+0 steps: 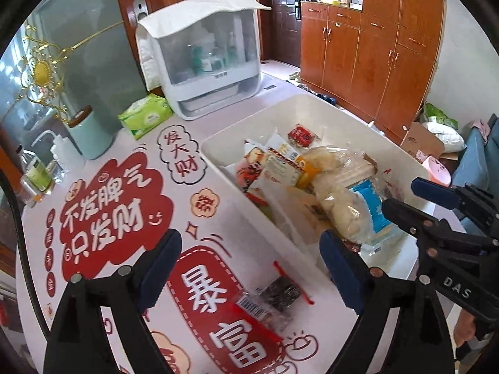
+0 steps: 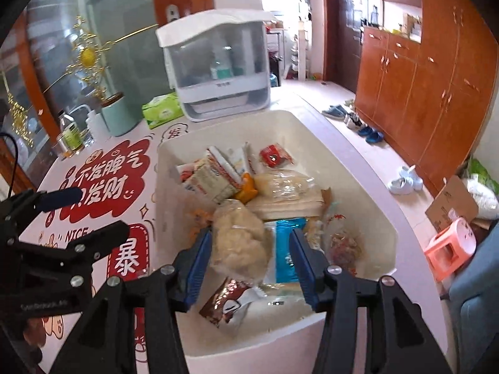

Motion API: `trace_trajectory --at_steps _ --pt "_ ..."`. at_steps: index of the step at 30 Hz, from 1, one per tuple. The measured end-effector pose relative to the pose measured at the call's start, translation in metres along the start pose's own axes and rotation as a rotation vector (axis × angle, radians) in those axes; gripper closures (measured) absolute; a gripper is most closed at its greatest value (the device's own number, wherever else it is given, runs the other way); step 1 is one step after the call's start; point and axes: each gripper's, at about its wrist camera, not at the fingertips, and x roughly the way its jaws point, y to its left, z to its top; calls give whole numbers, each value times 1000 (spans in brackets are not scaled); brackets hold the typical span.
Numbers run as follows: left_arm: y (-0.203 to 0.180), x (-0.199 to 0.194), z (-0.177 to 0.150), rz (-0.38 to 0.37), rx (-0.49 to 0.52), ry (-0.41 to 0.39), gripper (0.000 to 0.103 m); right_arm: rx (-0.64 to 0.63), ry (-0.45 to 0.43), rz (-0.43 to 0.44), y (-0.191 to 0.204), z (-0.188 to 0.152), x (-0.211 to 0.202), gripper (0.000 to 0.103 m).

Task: Organize snacks
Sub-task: 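Drop the chocolate pack in the bin with left tool while right tool drops nut bag, then grasp the dark square snack with barcode label using the left tool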

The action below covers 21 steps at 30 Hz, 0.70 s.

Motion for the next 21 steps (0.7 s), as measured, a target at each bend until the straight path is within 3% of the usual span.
trace_trajectory --at_steps 11,21 --pt "5 -42 -21 56 65 -71 12 -61 -91 30 27 -10 -43 50" --pt "18 -28 -61 58 130 -8 12 -145 -175 93 54 -56 -64 47"
